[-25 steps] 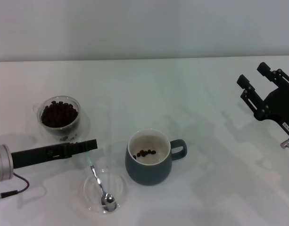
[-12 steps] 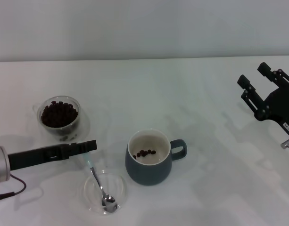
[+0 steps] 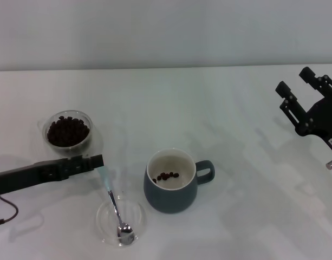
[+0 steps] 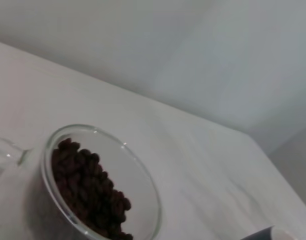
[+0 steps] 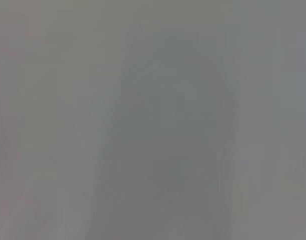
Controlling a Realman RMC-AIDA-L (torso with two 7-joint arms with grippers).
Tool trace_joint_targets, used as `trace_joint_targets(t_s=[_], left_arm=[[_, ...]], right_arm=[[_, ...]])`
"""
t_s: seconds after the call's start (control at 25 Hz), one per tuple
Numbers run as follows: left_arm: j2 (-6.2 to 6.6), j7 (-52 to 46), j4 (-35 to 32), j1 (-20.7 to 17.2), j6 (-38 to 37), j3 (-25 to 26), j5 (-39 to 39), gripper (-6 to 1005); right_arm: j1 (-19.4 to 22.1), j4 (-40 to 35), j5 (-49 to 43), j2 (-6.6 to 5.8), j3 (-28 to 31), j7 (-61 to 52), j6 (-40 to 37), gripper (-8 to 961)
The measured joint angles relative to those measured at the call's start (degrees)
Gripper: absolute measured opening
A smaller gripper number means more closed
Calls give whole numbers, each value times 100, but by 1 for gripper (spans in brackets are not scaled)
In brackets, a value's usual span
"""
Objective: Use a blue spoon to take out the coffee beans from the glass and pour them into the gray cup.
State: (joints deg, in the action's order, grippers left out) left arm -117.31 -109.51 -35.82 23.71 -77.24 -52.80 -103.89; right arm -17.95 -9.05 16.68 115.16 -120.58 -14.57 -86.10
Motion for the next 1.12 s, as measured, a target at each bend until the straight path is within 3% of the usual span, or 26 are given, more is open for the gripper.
trace_joint_targets(t_s=[0.16,0.36,0.6,0.72,1.12], left_arm=[[1,64,-340,-275,-213,11,246,883],[-37,540,-677,-605,-290,12,719,881],[-125,1332,-660,-678,-494,8,1277,878],[-166,2246,-216,-681,-614,-62,2056,877],[-160,3509,94,-786,-642,-59,3126,872]], right_arm=[[2,-1,8,-2,1,-2,-71,566],[17,-1,11,-3,9,-18,-217,566],[45,16,99,-14,67,-26,-520,566],[50,44,126,-19,194,-36,-632,566],[60,48,164,-47,510,-54,-922,566]])
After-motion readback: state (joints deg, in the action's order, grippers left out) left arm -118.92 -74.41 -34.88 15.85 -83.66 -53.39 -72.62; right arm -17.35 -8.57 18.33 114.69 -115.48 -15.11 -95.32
